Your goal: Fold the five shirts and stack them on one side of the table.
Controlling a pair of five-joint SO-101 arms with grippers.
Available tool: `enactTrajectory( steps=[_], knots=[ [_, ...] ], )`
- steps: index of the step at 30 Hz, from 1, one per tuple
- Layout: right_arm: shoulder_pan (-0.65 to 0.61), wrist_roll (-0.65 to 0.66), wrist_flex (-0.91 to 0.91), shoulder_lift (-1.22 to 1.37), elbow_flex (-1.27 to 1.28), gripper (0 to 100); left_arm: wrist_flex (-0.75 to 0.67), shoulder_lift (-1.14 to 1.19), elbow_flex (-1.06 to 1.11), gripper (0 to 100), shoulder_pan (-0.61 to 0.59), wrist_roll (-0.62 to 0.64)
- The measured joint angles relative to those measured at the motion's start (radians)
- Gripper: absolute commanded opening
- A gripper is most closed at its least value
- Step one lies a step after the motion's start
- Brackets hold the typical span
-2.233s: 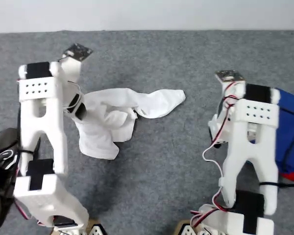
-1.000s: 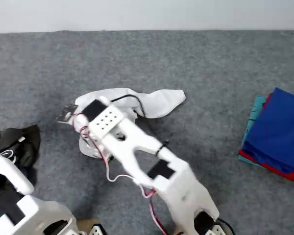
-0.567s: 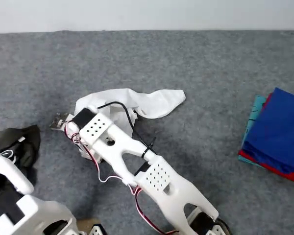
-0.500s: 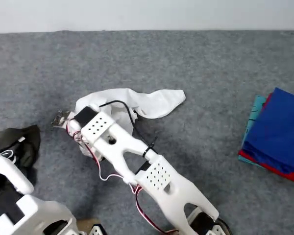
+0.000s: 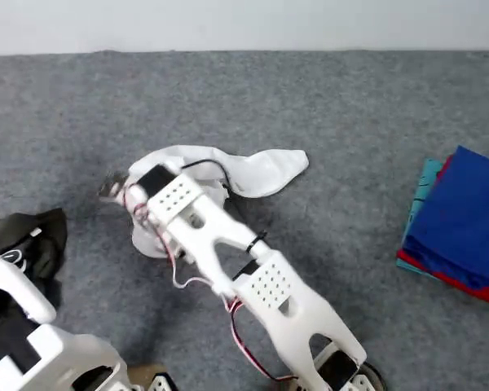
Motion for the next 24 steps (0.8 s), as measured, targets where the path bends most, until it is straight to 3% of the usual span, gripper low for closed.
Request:
enactTrajectory(
  steps=[11,19,24],
  knots=[
    [0.181,0.000,-0.008,-0.497,0.000,1.0,0.080,0.000,0.000,17,0.164,-0.054],
    [0.385,0.000,-0.235,-0.770,0.000,1.0,0.143,0.000,0.000,17,0.394,-0.054],
    [0.439,0.000,-0.437,-0.839,0.000,1.0,0.146,0.000,0.000,6,0.537,-0.054]
  ],
)
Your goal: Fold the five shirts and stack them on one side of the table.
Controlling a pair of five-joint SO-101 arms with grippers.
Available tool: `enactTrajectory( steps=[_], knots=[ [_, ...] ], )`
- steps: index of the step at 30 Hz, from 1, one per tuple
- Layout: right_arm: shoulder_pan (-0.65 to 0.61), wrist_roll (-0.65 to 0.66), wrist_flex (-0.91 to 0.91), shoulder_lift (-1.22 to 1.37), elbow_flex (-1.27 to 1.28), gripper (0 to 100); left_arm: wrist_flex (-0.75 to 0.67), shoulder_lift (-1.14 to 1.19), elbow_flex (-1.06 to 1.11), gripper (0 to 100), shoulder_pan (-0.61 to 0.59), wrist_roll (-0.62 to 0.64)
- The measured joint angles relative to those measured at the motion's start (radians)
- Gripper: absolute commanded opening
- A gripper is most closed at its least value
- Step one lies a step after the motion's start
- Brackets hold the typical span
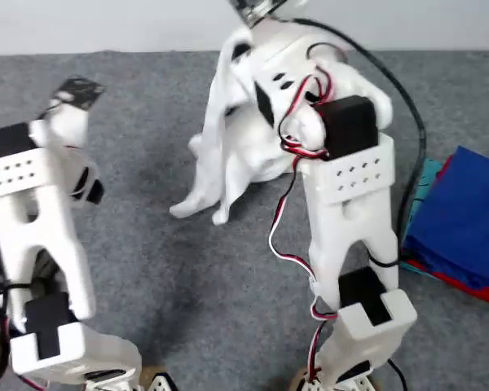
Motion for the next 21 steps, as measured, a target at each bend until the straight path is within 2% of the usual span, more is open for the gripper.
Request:
enactTrajectory(
  steps=[3,10,15,19,21],
  knots=[
    [0.005,0.051,-0.126,-0.012,0.000,1.0,0.000,0.000,0.000,2,0.041,0.000],
    [-0.003,0.232,-0.370,-0.014,0.000,1.0,0.000,0.000,-0.078,2,0.028,0.054],
    [-0.028,0.305,-0.373,-0.014,0.000,1.0,0.028,0.000,-0.161,2,0.026,0.071],
    [-0.014,0.305,-0.318,-0.015,0.032,1.0,0.057,0.000,-0.192,2,0.089,0.072],
    [0.002,0.307,-0.299,-0.014,0.055,1.0,0.060,0.000,-0.192,5,0.133,0.072]
  ],
)
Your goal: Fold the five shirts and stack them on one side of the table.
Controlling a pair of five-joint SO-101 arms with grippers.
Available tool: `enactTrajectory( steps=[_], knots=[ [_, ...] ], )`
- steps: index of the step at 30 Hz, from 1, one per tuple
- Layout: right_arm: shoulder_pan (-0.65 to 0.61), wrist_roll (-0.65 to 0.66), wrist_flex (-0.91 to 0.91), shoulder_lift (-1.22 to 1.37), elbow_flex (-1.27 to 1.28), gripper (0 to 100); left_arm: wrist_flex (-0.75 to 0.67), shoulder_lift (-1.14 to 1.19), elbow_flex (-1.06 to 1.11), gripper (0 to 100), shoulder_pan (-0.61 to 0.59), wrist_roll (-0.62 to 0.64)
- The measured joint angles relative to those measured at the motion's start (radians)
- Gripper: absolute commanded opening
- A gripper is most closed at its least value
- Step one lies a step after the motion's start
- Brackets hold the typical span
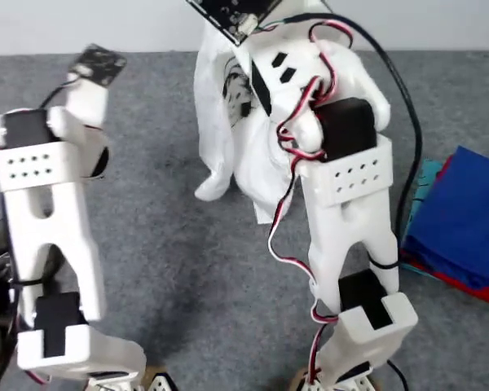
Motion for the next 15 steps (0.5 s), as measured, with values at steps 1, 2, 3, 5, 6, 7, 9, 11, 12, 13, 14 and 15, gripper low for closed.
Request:
enactTrajectory(
  steps=[1,2,3,5,6,7,9,11,12,13,14,15],
  knots=[
    [0.012,0.000,0.003,0.000,0.005,1.0,0.002,0.000,0.000,8,0.023,0.002],
    [0.017,0.000,0.003,0.000,0.006,1.0,0.002,0.000,0.000,11,0.044,0.002],
    [0.021,0.000,0.003,0.000,0.008,1.0,0.003,0.000,0.000,14,0.069,0.002],
    [0.020,0.000,0.003,0.000,0.008,0.9,0.003,0.000,0.000,17,0.115,0.003],
    [0.020,0.000,0.003,0.000,0.008,0.9,0.003,0.000,0.000,17,0.137,0.003],
    [0.020,0.000,0.003,0.000,0.008,0.9,0.003,0.000,0.000,17,0.161,0.003],
    [0.031,0.000,0.003,0.000,0.008,0.9,0.003,0.000,0.000,18,0.207,0.005],
    [0.051,0.000,0.003,0.002,0.008,0.9,-0.002,0.000,0.015,18,0.253,0.008],
    [0.063,0.000,0.003,0.012,0.008,0.9,-0.017,0.000,0.034,18,0.275,0.017],
    [0.078,0.000,0.003,0.023,0.008,0.9,-0.037,0.000,0.058,18,0.295,0.032],
    [0.095,-0.002,0.008,0.038,0.008,0.9,-0.064,0.000,0.084,18,0.311,0.051],
    [0.112,-0.002,0.015,0.057,0.008,0.9,-0.094,0.000,0.114,18,0.325,0.068]
  ],
)
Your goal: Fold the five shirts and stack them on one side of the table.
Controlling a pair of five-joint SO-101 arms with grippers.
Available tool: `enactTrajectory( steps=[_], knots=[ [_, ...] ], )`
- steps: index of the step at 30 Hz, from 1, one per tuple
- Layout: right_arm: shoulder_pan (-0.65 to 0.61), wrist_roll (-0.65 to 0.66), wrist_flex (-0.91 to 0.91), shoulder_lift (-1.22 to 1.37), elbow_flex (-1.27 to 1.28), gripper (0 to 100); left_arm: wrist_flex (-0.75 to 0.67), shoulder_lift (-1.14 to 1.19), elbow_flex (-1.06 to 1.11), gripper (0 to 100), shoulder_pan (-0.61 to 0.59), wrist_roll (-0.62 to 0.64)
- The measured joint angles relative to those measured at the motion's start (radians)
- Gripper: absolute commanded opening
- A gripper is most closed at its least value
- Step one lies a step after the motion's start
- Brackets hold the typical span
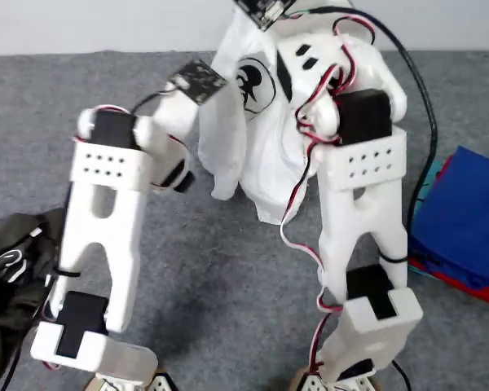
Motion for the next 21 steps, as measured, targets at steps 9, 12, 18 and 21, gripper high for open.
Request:
enactTrajectory(
  steps=[9,12,18,21],
  knots=[
    [0.164,0.002,0.115,0.199,0.000,0.9,-0.284,0.003,0.210,18,0.087,0.071],
    [0.204,-0.003,0.129,0.252,0.000,0.9,-0.333,0.038,0.227,18,0.117,0.074],
    [0.227,-0.031,0.129,0.285,0.000,0.9,-0.373,0.199,0.218,18,0.176,0.104],
    [0.221,-0.031,0.129,0.285,0.000,0.9,-0.374,0.282,0.152,18,0.189,0.110]
  ],
)
